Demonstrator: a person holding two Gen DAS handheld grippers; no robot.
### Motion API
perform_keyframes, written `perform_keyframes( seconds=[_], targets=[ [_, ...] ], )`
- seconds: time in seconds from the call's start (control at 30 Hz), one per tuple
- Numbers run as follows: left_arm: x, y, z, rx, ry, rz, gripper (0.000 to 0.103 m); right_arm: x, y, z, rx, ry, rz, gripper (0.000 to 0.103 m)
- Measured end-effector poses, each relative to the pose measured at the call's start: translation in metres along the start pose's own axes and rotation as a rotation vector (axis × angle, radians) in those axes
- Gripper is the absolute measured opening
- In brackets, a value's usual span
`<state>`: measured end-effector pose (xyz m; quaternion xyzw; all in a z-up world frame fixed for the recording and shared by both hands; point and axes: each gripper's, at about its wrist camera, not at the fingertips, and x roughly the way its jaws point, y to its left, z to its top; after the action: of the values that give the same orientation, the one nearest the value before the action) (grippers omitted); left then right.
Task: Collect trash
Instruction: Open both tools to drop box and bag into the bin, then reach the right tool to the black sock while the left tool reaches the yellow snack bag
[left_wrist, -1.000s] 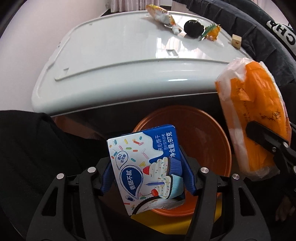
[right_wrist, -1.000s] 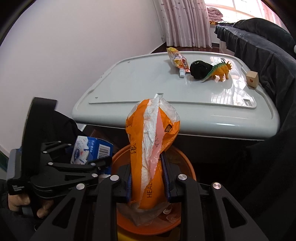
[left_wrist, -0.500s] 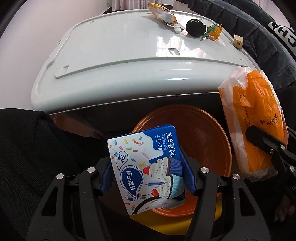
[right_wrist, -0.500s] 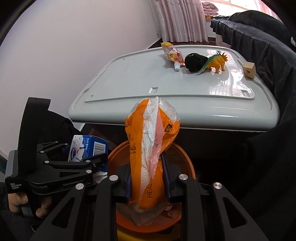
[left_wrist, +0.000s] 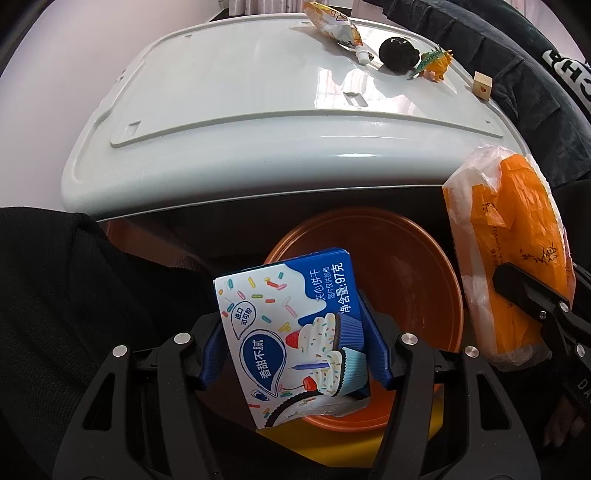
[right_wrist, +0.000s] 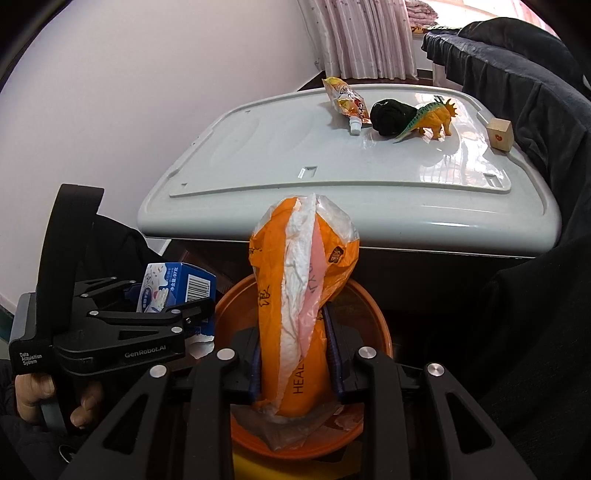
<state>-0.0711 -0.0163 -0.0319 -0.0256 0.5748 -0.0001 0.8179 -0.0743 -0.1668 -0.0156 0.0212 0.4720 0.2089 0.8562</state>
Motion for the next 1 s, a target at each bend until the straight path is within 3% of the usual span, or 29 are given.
perform_keyframes(
  seconds=[0.27, 0.33, 0.37, 0.4, 0.8, 1.0],
  targets=[
    [-0.001, 0.001, 0.002, 0.007, -0.001, 0.001, 0.061, 0.002, 0.000, -0.001, -0.004, 0.010, 0.002, 0.032],
    [-0.001, 0.001, 0.002, 0.010, 0.004, 0.013, 0.069, 0.004, 0.001, -0.001, -0.006, 0.025, -0.009, 0.046],
    [0.000, 0.000, 0.002, 0.015, 0.013, 0.022, 0.074, 0.003, 0.001, -0.001, -0.005, 0.023, -0.011, 0.059],
    [0.001, 0.001, 0.003, 0.014, 0.017, 0.026, 0.078, 0.003, 0.001, -0.001, -0.005, 0.020, -0.012, 0.059],
    [0.000, 0.009, 0.006, -0.014, 0.025, 0.014, 0.078, -0.007, -0.015, 0.000, 0.063, -0.013, -0.026, 0.059],
    [-0.012, 0.014, 0.015, -0.031, -0.021, -0.006, 0.078, -0.011, -0.032, 0.023, 0.113, -0.043, -0.002, 0.063]
  ],
)
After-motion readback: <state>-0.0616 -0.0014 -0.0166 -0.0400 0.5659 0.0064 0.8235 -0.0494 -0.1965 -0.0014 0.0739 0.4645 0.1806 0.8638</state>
